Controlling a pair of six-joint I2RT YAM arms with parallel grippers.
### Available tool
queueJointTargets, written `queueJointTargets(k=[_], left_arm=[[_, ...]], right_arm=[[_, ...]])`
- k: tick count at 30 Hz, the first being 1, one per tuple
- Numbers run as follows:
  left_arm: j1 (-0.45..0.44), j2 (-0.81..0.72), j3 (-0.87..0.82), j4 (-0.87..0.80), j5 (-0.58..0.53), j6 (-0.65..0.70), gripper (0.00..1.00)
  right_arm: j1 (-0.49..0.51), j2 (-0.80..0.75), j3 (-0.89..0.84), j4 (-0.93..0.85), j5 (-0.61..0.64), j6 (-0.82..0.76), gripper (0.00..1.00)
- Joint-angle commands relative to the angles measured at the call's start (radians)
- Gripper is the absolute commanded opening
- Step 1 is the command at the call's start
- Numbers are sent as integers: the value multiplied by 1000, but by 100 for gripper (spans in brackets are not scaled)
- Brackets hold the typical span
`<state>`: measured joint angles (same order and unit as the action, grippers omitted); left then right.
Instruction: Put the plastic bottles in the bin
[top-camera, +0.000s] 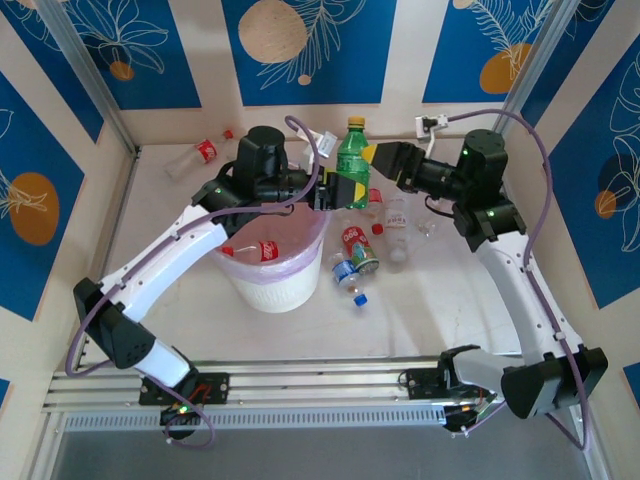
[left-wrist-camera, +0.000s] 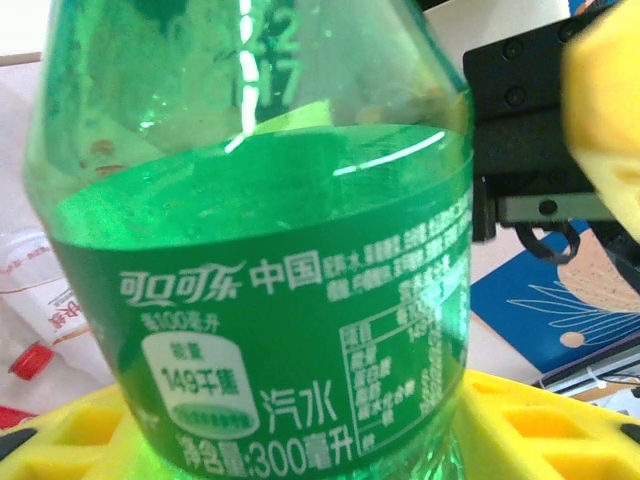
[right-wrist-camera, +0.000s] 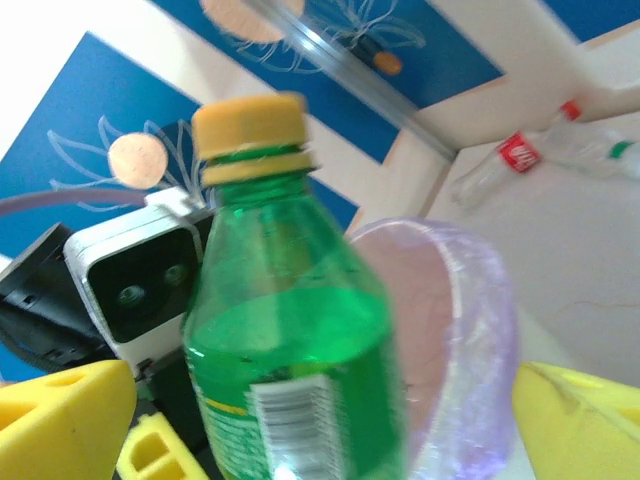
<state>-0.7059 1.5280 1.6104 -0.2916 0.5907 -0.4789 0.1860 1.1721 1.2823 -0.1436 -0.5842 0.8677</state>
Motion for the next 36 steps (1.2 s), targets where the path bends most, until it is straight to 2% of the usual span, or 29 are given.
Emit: queueJointTargets(k=[1,6,10,13,19,25,32,36], left_arm=[[56,-71,67,-106,-21,68,50],[144,-122,149,-409,-91,196,41],[158,-139,203,-670,-219,318,34],[161,-154,195,-798,-313,371,29],[162,-181,84,-879,-461,415,19],[161,-136,31,-896,-477,457,7],[153,-98,-63,-866,-499,477,5],[143,-97,-138,-820,-539,479,4]], right_arm=[[-68,-42,43,-134,20,-61,97],[-142,-61,58,-357,193,-188,97],[-187,-71,21,-399,246,-215,96],[-221,-61,10,-412,266,-225,96],[-263,7,38,-504,402,-275,96],[-263,19,19,-508,441,-282,96],[-269,109,51,-532,592,-322,96],[-270,176,86,-547,637,-313,96]])
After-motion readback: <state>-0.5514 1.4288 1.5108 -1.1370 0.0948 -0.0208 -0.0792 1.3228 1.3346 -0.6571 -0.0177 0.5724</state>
